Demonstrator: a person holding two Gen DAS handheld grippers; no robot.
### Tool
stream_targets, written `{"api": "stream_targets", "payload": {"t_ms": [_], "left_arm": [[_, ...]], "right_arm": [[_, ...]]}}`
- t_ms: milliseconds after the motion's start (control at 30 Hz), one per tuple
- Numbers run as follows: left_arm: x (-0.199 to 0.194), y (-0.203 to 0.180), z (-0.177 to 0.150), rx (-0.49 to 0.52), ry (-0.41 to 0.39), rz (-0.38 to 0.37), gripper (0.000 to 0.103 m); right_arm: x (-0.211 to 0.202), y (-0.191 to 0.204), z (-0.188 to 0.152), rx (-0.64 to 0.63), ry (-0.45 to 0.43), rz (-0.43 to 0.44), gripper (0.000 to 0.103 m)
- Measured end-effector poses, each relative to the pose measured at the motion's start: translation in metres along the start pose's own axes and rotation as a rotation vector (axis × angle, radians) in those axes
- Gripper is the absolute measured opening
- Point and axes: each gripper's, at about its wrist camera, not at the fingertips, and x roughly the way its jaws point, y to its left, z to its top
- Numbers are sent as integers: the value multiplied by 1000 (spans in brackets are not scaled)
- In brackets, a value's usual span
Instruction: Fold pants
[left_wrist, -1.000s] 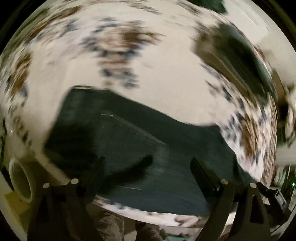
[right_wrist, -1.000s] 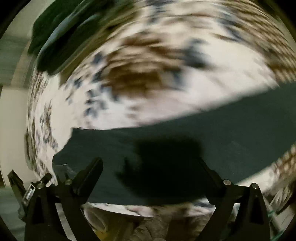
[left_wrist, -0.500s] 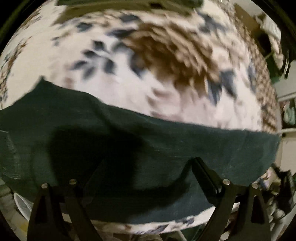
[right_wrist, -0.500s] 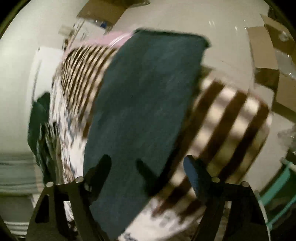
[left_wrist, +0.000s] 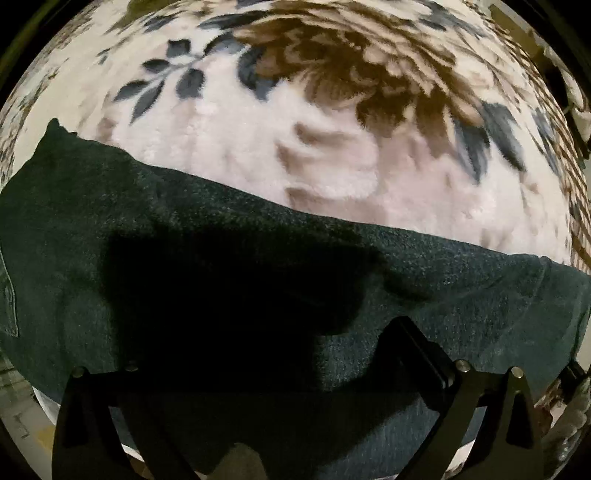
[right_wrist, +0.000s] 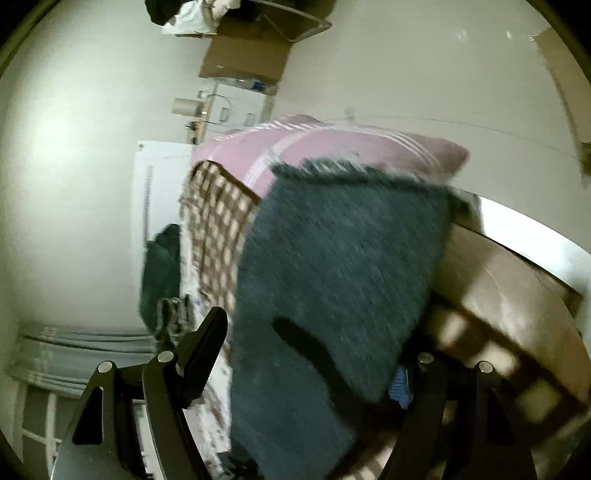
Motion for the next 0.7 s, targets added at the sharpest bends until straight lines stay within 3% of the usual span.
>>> {"api": "stream_targets", "payload": {"t_ms": [133, 167, 267, 300, 467, 700], "left_arm": [[1, -6, -10, 4, -10, -3, 103], [-1, -4, -13, 4, -9, -3, 103], [0, -3, -14, 3, -1, 0, 103], [0, -4, -14, 5, 4, 4, 103], [-8, -9, -4, 12, 29, 18, 103], [-44, -14, 2, 36, -27, 25, 103]], "right_arm": [[2, -8, 15, 29, -5, 72, 76], [6, -9, 17, 22, -3, 60, 69], [18, -7, 17, -7, -4, -40, 14], [15, -10, 17, 2, -16, -55, 10], [-4, 22, 10, -59, -74, -127, 8], [-31, 79, -16, -167, -124, -208, 8]]}}
